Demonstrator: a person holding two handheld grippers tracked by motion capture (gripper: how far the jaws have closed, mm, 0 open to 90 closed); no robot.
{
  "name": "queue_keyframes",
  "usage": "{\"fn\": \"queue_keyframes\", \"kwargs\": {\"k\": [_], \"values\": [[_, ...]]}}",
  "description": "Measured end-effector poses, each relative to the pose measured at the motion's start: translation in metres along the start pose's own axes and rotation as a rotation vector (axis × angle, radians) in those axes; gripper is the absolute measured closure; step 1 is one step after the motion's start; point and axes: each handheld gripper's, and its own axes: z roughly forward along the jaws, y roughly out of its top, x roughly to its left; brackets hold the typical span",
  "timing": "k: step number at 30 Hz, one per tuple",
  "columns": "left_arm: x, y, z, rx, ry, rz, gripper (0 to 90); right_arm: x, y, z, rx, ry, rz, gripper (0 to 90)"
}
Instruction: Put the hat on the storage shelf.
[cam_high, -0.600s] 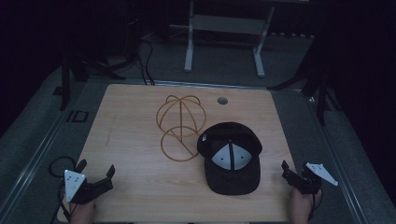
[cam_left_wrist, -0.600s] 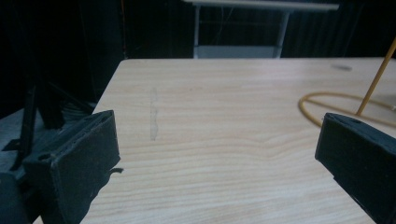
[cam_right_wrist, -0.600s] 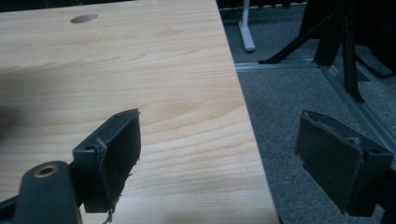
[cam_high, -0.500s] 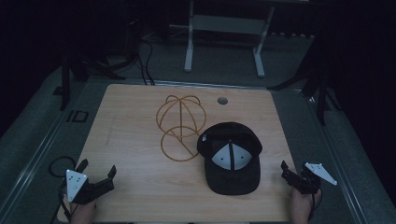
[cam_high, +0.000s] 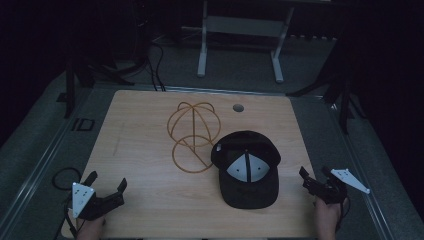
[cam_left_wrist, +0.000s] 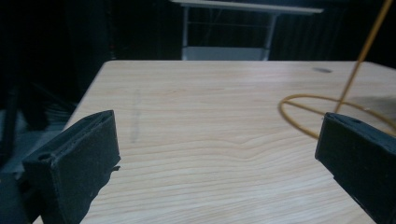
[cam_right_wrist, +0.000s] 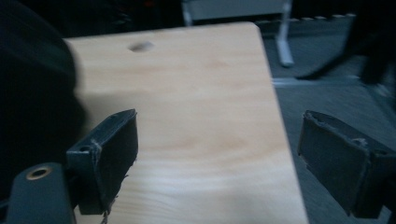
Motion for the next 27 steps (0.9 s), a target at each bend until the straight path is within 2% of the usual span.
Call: {"fn": "queue_keyframes", "kwargs": {"k": [3,5,7,9,10,12,14,15,17,18,21,23,27], "values": [[-0.003,0.0,0.0,0.009,-0.009,0.028,0.2,0.009,0.02,-0.007,-0.003,0.095,0.001,11.5],[-0.005,0.0,0.0,0.014,-0.017,0.035,0.2,0.017,0.032,-0.009,-0.002,0.118,-0.013,11.2],[-0.006,0.001,0.0,0.001,-0.033,0.02,0.2,0.027,0.043,-0.01,0.0,0.121,-0.035,11.3],[-0.007,0.002,0.0,0.001,-0.033,0.005,0.2,0.036,0.051,-0.011,-0.022,0.17,-0.089,11.2],[-0.007,0.003,-0.001,0.013,-0.034,-0.003,0.3,0.042,0.054,-0.01,-0.022,0.17,-0.112,11.2],[-0.007,0.006,-0.004,0.026,-0.064,-0.023,0.2,0.053,0.061,-0.008,-0.006,0.193,-0.157,11.6],[-0.007,0.007,-0.005,0.046,-0.103,-0.056,0.2,0.063,0.067,-0.005,-0.003,0.223,-0.18,14.1],[-0.006,0.008,-0.005,0.043,-0.12,-0.061,0.3,0.067,0.069,-0.002,0.009,0.23,-0.19,14.2],[-0.007,0.008,-0.006,0.047,-0.123,-0.039,0.3,0.076,0.072,0.005,0.024,0.244,-0.217,17.5],[-0.008,0.008,-0.007,0.04,-0.135,-0.041,0.3,0.08,0.073,0.008,0.03,0.237,-0.232,18.3],[-0.01,0.009,-0.006,0.049,-0.143,-0.044,0.3,0.089,0.073,0.021,0.063,0.265,-0.26,27.4],[-0.013,0.01,-0.006,0.056,-0.134,-0.027,0.3,0.094,0.072,0.03,0.087,0.267,-0.281,31.2],[-0.017,0.01,-0.006,0.055,-0.139,0.007,0.3,0.1,0.068,0.047,0.141,0.249,-0.289,37.0]]}}
